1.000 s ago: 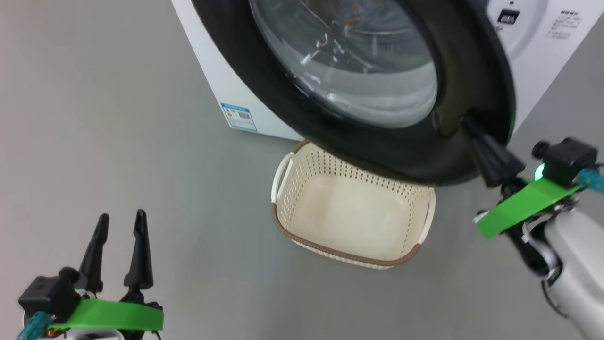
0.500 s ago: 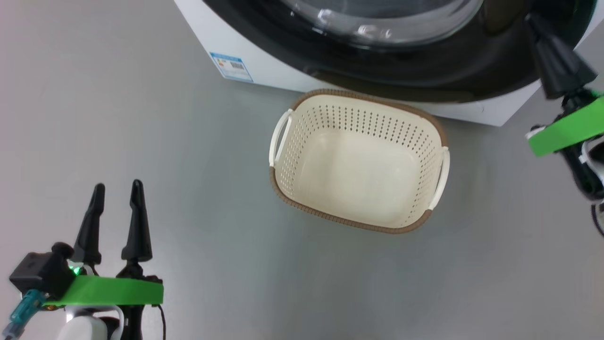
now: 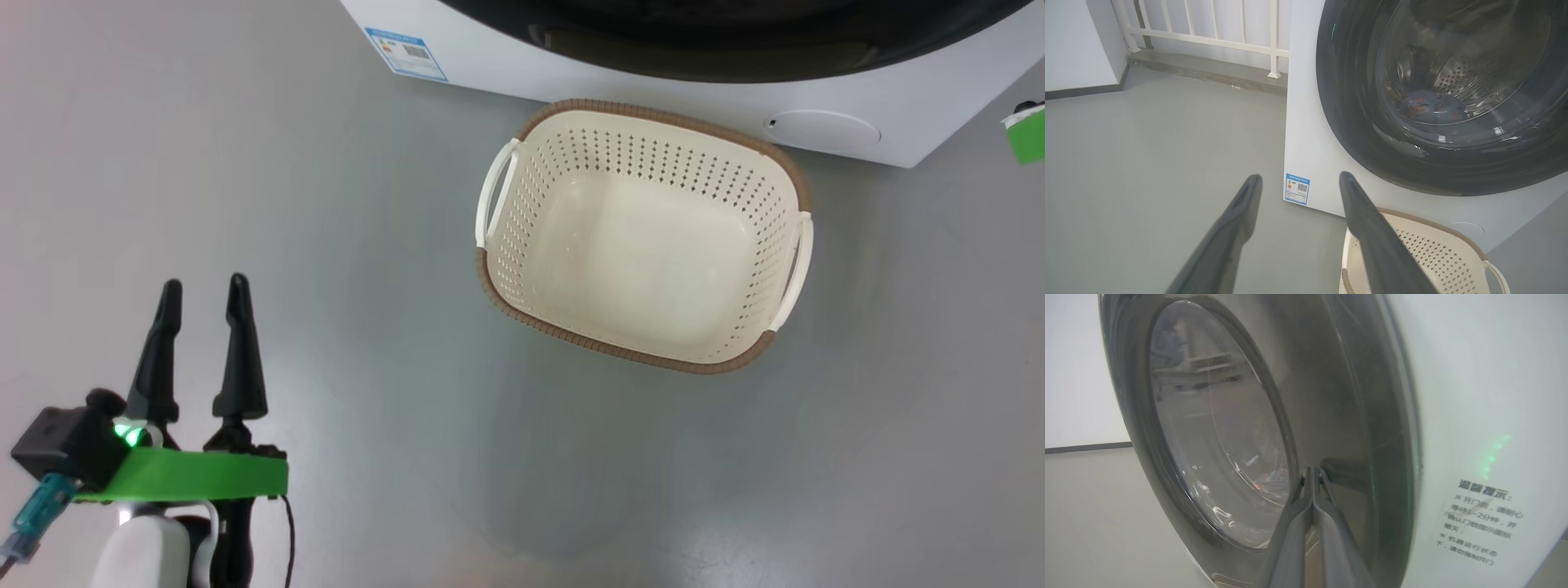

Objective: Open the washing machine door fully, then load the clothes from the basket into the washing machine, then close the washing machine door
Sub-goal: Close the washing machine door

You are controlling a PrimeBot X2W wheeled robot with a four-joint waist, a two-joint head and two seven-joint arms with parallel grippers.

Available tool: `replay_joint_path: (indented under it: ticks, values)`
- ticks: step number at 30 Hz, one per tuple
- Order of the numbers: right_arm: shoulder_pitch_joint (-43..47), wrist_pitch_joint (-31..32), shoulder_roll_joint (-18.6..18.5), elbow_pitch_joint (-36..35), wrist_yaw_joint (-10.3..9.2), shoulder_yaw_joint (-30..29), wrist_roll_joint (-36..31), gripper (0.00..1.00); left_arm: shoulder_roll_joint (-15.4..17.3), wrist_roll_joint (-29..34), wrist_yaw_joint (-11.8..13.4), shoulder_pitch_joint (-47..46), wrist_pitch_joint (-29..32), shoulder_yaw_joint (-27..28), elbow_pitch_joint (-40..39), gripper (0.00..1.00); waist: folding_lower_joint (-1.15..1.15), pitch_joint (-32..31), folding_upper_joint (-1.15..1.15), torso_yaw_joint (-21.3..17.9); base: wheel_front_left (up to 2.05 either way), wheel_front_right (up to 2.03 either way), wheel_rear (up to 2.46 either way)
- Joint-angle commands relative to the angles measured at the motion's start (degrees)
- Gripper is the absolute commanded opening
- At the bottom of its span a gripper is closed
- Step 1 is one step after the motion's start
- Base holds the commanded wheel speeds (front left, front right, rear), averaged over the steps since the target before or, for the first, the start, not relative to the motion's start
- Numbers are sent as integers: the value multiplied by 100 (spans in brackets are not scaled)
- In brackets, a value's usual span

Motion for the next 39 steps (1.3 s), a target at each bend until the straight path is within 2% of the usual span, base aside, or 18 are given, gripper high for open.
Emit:
replay_joint_path:
  ticks: [1, 9, 20, 22, 25, 26, 27, 29, 30, 39]
  values:
    - [-158, -38, -190, -10, -52, -91, -12, 0, 131, 53, -24, -115, -38, 192, -120, 100, 0, 57, 0, 30, 0, 0, 0]
    - [-340, -38, -257, 82, -52, -161, -11, 0, 85, 82, -33, -156, -38, 206, -80, 100, 0, 86, 0, 50, 0, 0, 0]
    - [-83, -38, -49, 110, -52, -145, -73, 0, 110, 104, -36, -157, -38, 208, -26, 100, 0, -105, 0, -66, 0, 0, 0]
    - [-2, -38, 23, 80, -52, -133, -107, 22, 129, 103, -36, -147, -38, 205, -22, 100, 0, -177, 0, -110, 0, 0, 0]
    - [123, -38, 119, 11, -52, -137, -146, 49, 161, 106, -37, -130, -38, 181, -15, 100, 0, -310, 0, -187, 0, 0, 0]
    - [176, -38, 151, -25, -52, -149, -165, 67, 173, 106, -37, -125, -38, 173, -12, 100, 0, -362, 0, -217, 0, 0, 0]
    - [176, -38, 151, -25, -52, -149, -165, 67, 173, 106, -37, -125, -38, 173, -12, 100, 0, -362, 0, -217, 0, 0, 0]
    - [302, -38, 213, -90, -52, -173, -200, 93, 197, 110, -37, -108, -38, 166, -4, 100, 0, -476, 0, -276, 0, 0, 0]
    - [360, -38, 234, -125, -52, -186, -216, 100, 209, 112, -37, -98, -38, 165, -1, 100, 0, -534, 0, -306, 0, 0, 0]
    - [1067, -38, 470, -521, -52, -380, -258, 100, 262, 93, -37, 85, -38, 190, 19, 100, 0, -1106, 0, -703, 0, 0, 0]
